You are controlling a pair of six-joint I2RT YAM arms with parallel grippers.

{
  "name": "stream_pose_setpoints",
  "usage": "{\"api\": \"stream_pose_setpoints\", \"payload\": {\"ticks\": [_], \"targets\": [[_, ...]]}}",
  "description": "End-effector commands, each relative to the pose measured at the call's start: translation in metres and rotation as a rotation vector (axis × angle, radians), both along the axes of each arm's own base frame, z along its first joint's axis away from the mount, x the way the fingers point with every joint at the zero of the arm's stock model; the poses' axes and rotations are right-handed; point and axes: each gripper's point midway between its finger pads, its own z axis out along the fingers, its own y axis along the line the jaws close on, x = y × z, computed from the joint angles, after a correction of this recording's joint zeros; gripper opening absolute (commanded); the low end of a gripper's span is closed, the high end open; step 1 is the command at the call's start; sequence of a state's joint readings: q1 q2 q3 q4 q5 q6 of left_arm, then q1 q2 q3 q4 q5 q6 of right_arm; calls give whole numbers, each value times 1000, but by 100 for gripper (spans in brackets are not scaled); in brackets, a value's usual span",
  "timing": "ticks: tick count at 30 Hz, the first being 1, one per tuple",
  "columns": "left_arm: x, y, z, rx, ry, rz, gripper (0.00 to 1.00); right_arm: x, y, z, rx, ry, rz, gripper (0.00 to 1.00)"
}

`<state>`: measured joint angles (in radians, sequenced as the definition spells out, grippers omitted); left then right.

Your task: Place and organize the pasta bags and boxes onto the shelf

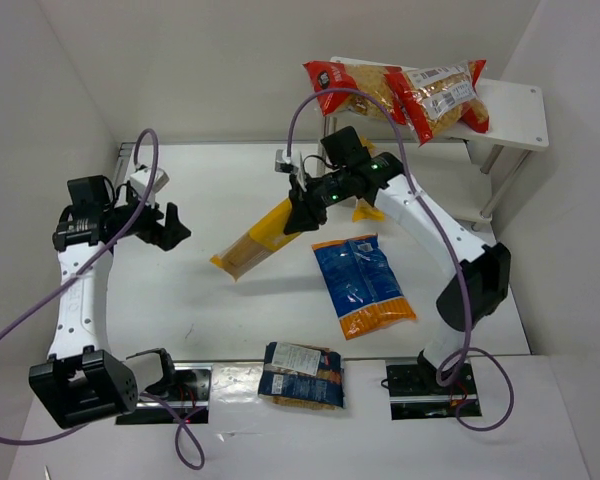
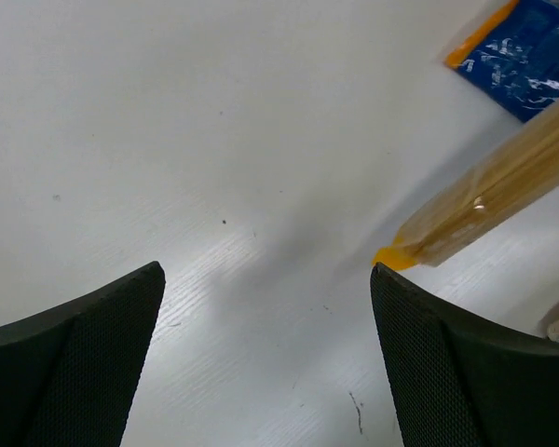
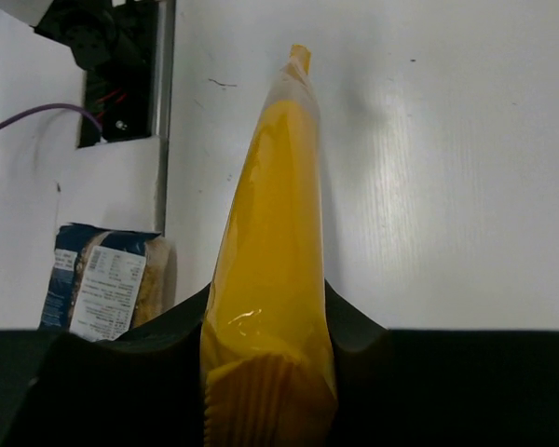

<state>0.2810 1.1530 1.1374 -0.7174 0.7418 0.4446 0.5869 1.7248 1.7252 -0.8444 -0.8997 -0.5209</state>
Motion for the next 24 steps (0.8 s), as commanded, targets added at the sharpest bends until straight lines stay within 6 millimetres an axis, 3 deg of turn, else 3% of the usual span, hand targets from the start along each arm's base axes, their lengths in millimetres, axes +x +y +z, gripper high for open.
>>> {"api": "stream_pose_setpoints", "payload": {"ticks": [1,5,9,13,16,21,24], "targets": [[11,23,2,31,-33,137,96,-10,-10,69,102,-212,-29,0],[10,35,3,50,-48,200,96,0,-30,80,44,-319,-143,0],[5,50,9,75,-70,280,96,13,-63,83,-55,-457,-292,0],[-2,60,15,109,-100,339,96,21,-95,69,-171,-543,-397,0],[-8,67,15,119,-107,374,96,22,-118,45,-261,-564,-464,0],[-19,74,10,115,-114,419,96,26,-139,43,-316,-630,-542,0],[-26,81,8,124,-119,456,96,30,-150,53,-333,-680,-584,0]]}}
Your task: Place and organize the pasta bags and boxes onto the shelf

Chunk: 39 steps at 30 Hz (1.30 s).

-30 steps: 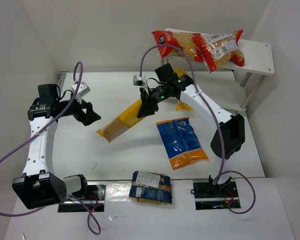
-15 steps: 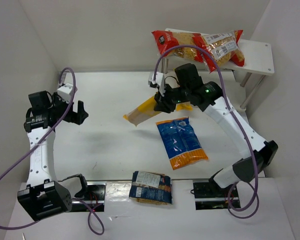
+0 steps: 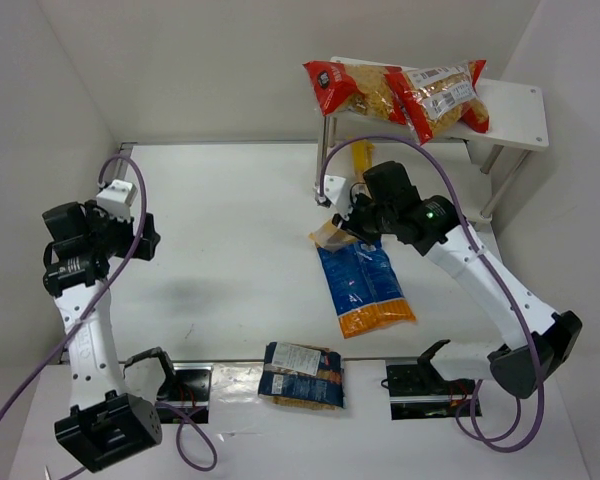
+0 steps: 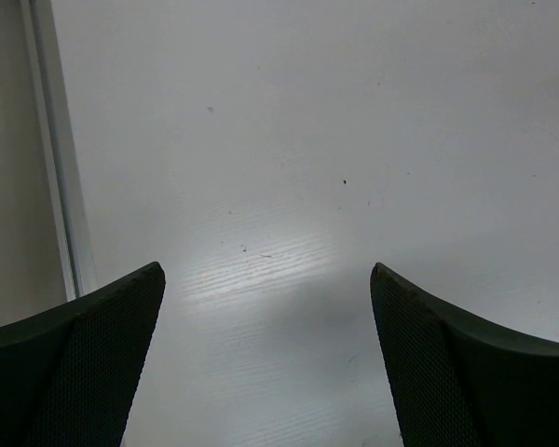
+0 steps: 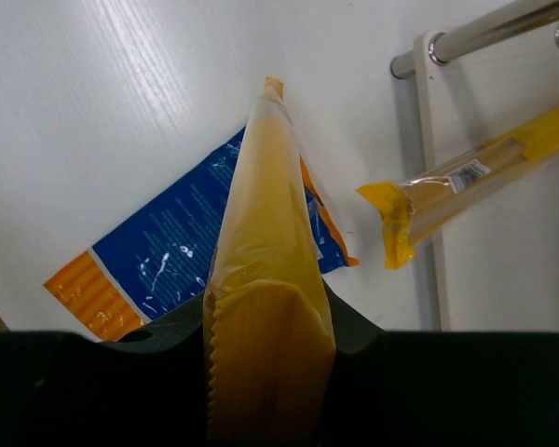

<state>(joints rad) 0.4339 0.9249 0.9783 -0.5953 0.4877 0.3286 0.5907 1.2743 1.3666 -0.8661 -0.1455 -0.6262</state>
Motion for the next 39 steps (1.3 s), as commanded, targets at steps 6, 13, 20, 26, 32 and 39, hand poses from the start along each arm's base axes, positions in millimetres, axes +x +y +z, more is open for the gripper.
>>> {"api": "stream_pose_setpoints", "payload": {"ticks": [6,13,20,26,32,39], "targets": [[-18,10,-4,4,-17,87,96,29,-16,72,-6,-325,-49,0],[-24,2,-4,6,-31,61,100,3,-22,63,-57,-256,46,0],[-24,10,-5,7,-36,94,100,-27,-12,104,48,-271,160,0],[-23,10,-4,14,-51,94,100,-12,-47,131,-36,-474,30,0],[-23,10,-4,18,-59,94,100,-1,-85,141,-149,-639,-118,0],[-24,11,1,35,-82,102,100,-3,-118,157,-233,-791,-236,0]]}}
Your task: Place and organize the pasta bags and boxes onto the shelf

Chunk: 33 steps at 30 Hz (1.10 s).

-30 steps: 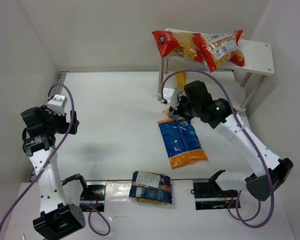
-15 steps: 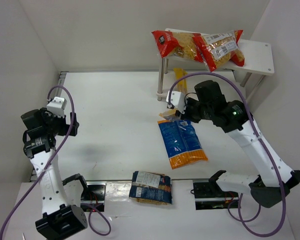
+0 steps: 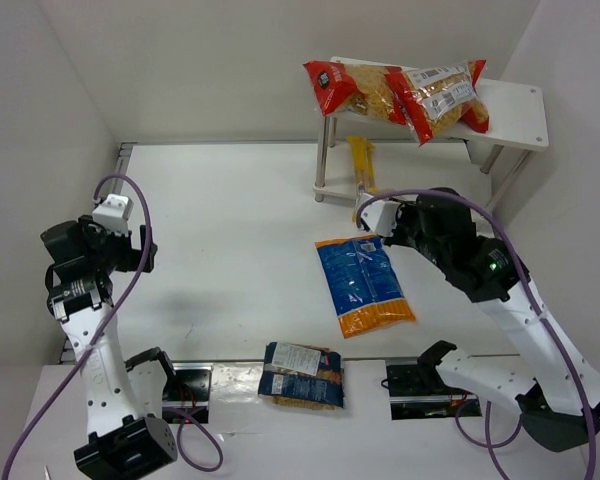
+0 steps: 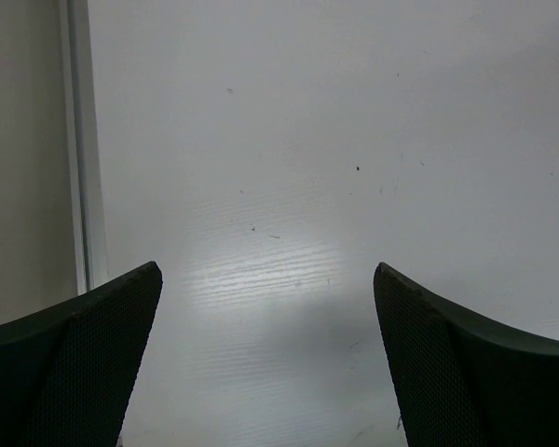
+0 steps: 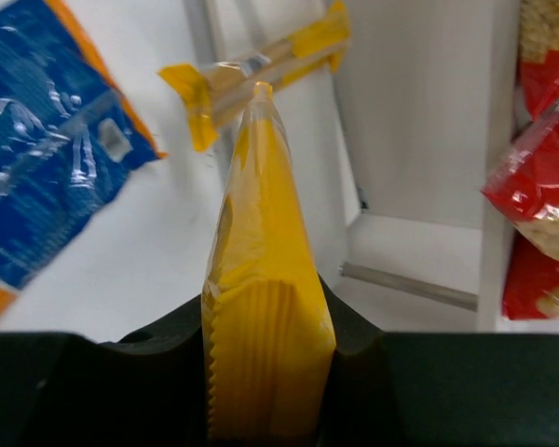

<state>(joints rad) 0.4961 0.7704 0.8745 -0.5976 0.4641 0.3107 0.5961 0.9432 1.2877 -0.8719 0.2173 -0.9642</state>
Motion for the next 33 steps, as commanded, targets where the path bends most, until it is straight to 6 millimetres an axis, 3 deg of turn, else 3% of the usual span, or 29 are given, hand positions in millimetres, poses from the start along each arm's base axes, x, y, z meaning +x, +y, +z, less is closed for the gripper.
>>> {"api": "stream_pose_setpoints", "payload": {"ticks": [1,2,4,5,7,8,9,16,26,33], "targets": [[4,4,9,19,-46,11,100,14,-26,80,42,-370,-114,0],[4,4,9,19,-46,11,100,11,-34,68,5,-377,-139,0],[3,3,5,15,-38,11,100,11,-40,64,-51,-415,-148,0],[3,3,5,14,-38,11,100,13,-41,47,-88,-395,-149,0],[2,4,7,24,-45,19,100,9,-48,45,-130,-438,-152,0],[2,4,7,24,-45,19,100,10,-50,27,-168,-426,-151,0],[2,4,7,24,-45,19,100,6,-53,29,-181,-457,-146,0],[1,4,9,28,-53,19,100,9,-58,-8,-249,-475,-167,0],[0,3,11,24,-61,23,100,-4,-70,-18,-374,-648,-165,0],[0,3,11,24,-61,23,100,-3,-70,-48,-432,-633,-144,0]]}}
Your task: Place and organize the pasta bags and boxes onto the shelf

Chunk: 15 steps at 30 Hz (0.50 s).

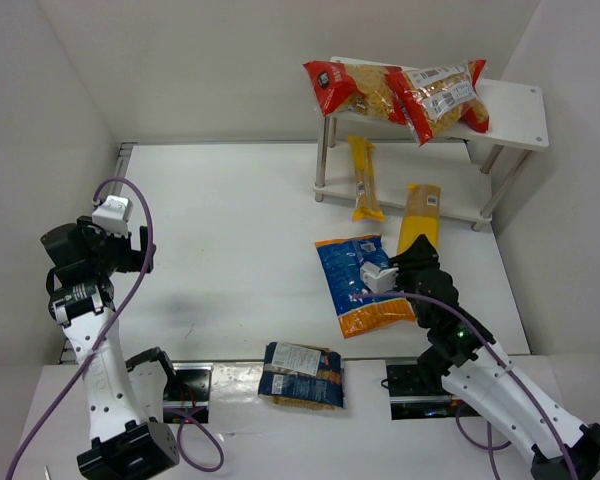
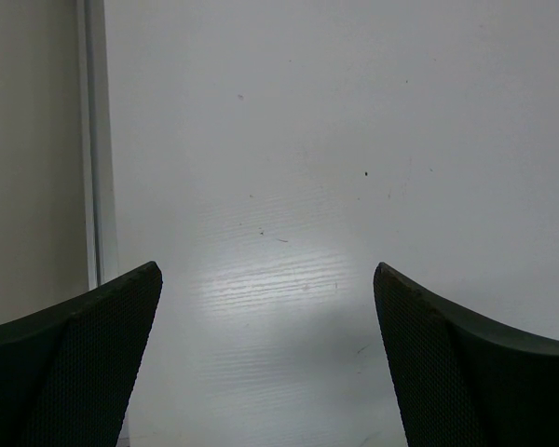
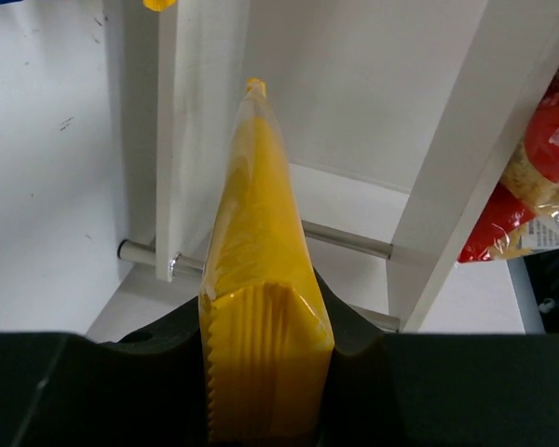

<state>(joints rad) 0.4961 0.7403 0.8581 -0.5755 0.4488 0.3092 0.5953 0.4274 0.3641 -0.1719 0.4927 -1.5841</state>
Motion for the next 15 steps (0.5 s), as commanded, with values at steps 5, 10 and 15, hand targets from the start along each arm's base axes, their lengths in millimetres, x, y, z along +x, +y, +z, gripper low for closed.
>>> {"api": "stream_pose_setpoints", "payload": {"ticks": [5,10,15], "targets": [[1,2,7,6,-31,17,100,6,-7,48,57,-241,-49,0],[1,2,7,6,-31,17,100,28,-7,48,69,-226,-64,0],[1,2,7,6,-31,17,100,41,-3,42,52,-194,-54,0]]}}
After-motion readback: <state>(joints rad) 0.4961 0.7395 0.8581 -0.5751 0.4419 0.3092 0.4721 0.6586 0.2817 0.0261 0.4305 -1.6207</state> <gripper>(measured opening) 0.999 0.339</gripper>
